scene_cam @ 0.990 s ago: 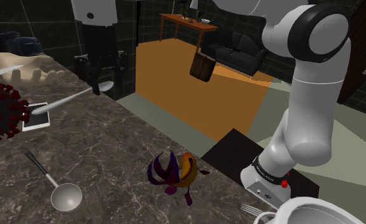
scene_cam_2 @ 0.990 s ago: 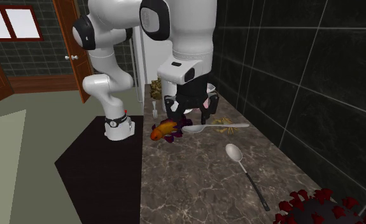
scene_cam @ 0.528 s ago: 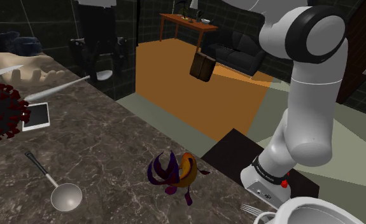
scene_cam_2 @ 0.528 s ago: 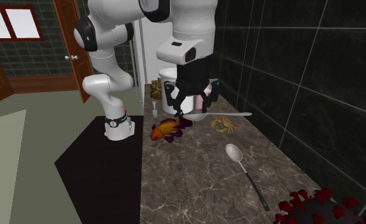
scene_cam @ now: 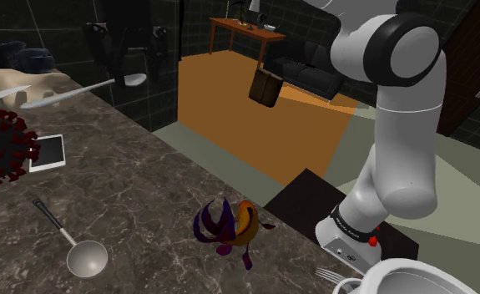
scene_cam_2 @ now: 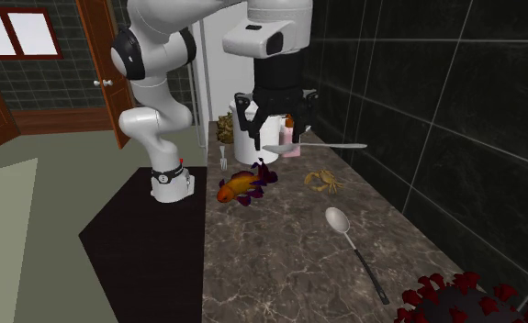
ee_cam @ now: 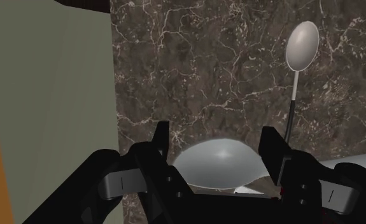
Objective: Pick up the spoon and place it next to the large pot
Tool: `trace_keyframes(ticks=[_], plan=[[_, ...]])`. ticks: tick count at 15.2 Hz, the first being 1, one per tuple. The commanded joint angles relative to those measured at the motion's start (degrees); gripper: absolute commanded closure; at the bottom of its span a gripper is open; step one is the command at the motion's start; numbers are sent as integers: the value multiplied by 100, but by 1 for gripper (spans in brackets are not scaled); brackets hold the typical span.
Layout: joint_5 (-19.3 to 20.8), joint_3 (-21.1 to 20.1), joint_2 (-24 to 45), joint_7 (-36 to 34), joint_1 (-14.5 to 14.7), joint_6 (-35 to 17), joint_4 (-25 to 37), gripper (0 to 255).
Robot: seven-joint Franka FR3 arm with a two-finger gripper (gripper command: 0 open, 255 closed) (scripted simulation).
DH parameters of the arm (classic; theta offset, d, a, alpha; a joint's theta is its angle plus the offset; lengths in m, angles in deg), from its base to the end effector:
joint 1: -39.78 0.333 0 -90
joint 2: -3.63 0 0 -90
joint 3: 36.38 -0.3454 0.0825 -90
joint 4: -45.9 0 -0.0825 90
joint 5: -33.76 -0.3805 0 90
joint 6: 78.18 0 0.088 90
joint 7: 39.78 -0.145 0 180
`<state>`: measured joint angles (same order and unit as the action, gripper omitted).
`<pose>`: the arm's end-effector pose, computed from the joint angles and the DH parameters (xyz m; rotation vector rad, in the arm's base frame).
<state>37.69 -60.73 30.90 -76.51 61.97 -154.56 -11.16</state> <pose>0.5155 0.4166 0.5843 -3.0991 -0.1950 0.2451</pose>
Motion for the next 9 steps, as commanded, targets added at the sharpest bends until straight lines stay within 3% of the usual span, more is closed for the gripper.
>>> trace_keyframes(ticks=[1,3,6,9], plan=[[46,3,126,-27,77,250,374,255],[77,8,213,-40,129,394,606,255],[-234,-126,-656,-208,-52,-130,-746,255],[-504,-227,-1322,-360,-102,-457,-1679,255]])
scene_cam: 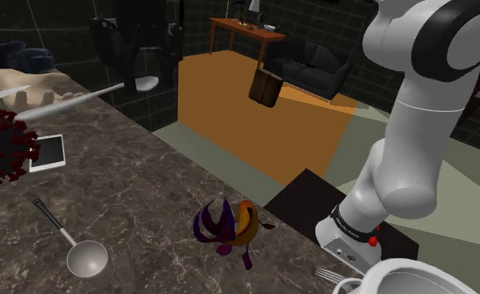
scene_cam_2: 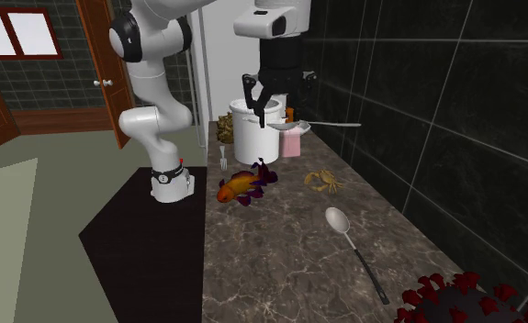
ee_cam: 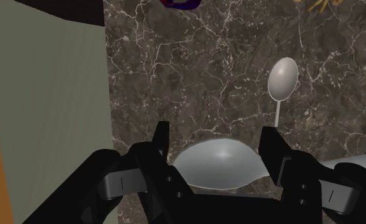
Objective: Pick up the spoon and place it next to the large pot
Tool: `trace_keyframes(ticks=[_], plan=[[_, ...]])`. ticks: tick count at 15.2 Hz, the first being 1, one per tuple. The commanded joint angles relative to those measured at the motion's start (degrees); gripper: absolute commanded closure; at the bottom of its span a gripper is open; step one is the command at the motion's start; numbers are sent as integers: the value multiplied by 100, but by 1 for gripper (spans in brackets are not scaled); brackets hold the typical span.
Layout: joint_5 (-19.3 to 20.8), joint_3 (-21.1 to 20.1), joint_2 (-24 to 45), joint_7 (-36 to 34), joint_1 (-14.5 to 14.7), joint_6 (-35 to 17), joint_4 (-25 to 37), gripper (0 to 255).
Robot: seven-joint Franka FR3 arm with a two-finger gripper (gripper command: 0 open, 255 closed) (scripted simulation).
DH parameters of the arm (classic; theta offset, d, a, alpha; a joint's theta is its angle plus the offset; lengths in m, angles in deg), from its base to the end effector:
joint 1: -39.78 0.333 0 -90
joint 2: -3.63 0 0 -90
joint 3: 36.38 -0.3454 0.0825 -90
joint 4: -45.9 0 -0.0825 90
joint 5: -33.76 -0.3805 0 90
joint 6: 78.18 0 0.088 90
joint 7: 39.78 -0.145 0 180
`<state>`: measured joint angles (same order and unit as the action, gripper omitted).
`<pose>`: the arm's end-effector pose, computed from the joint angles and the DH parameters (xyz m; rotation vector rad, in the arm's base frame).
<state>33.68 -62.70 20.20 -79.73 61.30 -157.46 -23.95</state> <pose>0.4449 0.4244 0.6073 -3.0985 -0.1976 0.2453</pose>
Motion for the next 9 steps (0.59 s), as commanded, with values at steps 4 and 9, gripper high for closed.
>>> trace_keyframes(ticks=[4,9], plan=[[-438,-157,-994,-248,-4,-460,-1340,255],[-831,-325,-1773,-544,131,-688,-2215,255]])
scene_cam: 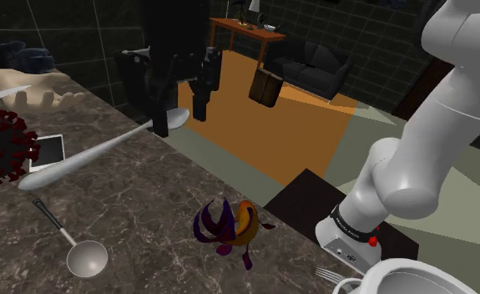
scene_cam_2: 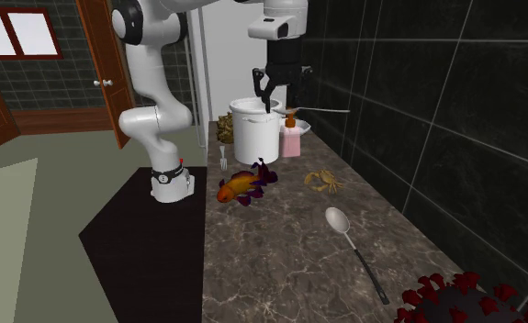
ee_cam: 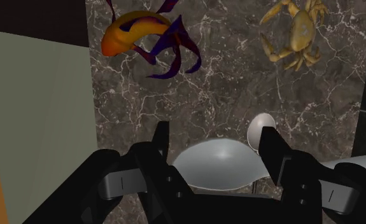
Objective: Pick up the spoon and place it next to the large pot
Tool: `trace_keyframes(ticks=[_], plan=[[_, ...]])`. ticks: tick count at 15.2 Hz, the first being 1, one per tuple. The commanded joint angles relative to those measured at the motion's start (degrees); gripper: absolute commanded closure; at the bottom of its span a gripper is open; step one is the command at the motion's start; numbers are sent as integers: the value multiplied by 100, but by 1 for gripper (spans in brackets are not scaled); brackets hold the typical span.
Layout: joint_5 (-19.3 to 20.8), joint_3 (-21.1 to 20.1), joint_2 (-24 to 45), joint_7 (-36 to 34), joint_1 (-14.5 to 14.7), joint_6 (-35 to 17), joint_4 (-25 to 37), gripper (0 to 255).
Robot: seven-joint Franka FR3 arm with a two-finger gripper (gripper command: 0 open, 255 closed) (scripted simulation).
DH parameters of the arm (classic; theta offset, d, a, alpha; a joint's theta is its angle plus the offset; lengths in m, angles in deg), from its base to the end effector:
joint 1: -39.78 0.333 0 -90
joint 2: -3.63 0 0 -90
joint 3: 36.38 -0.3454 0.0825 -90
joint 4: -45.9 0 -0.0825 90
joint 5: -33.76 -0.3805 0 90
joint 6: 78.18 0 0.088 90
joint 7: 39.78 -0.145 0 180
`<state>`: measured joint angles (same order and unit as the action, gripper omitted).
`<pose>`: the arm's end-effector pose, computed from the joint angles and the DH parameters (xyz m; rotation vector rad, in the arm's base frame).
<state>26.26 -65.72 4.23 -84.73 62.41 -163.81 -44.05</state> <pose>0.3196 0.4384 0.6065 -3.0986 -0.1973 0.2454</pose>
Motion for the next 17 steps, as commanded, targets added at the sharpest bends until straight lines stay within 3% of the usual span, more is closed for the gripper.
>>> trace_keyframes(ticks=[1,14,17], plan=[[-164,-59,-316,-109,56,-86,-349,255],[-1082,-711,-1702,-1260,714,-313,-1522,255],[-1116,-724,-1753,-1204,727,-534,-1792,255]])
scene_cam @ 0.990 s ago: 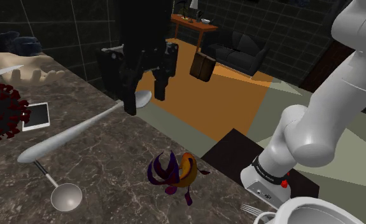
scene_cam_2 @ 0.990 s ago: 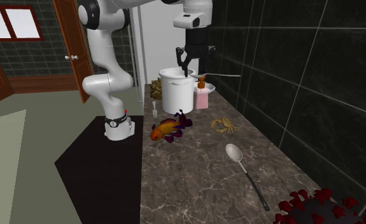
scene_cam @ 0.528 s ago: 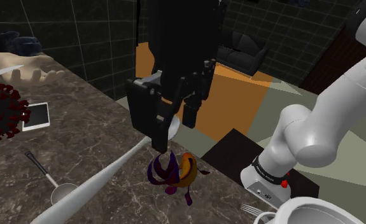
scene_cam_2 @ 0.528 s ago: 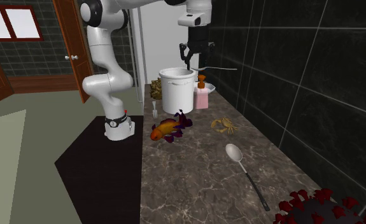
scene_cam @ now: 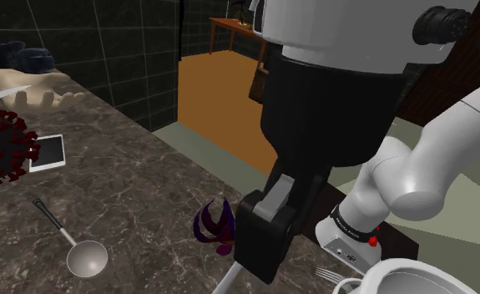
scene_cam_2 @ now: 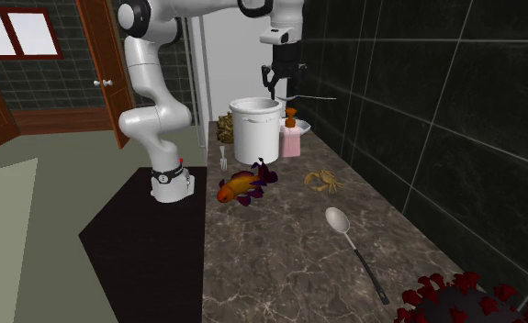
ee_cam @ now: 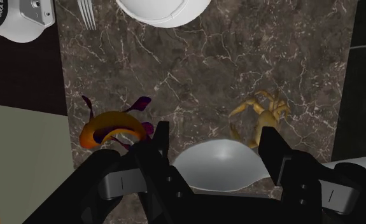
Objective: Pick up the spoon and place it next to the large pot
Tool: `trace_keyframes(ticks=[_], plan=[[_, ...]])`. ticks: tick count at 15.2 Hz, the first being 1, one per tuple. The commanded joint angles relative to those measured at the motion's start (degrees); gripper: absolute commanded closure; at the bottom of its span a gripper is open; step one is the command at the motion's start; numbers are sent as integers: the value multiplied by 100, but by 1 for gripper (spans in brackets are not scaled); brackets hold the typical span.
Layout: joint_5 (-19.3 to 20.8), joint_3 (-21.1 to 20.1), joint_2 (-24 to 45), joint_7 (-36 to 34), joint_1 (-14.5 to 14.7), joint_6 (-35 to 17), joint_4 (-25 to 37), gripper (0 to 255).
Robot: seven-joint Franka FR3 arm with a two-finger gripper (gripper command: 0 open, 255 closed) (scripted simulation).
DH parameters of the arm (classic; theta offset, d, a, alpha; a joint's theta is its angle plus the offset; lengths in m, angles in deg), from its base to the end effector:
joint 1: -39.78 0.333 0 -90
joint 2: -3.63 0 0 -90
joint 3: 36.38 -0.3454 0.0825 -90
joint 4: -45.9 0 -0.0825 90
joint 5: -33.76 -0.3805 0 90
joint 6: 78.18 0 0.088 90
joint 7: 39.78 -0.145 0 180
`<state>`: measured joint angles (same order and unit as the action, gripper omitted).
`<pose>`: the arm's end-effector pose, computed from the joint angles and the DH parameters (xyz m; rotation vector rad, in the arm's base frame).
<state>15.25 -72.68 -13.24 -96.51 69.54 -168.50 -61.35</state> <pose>0.1135 0.4584 0.5930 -3.0995 -0.1963 0.2452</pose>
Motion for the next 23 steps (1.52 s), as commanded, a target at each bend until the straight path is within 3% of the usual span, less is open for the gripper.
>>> trace_keyframes(ticks=[1,23], plan=[[-25,-34,-21,-9,19,-139,-150,255],[-158,-294,63,235,94,-1809,-1753,255]])
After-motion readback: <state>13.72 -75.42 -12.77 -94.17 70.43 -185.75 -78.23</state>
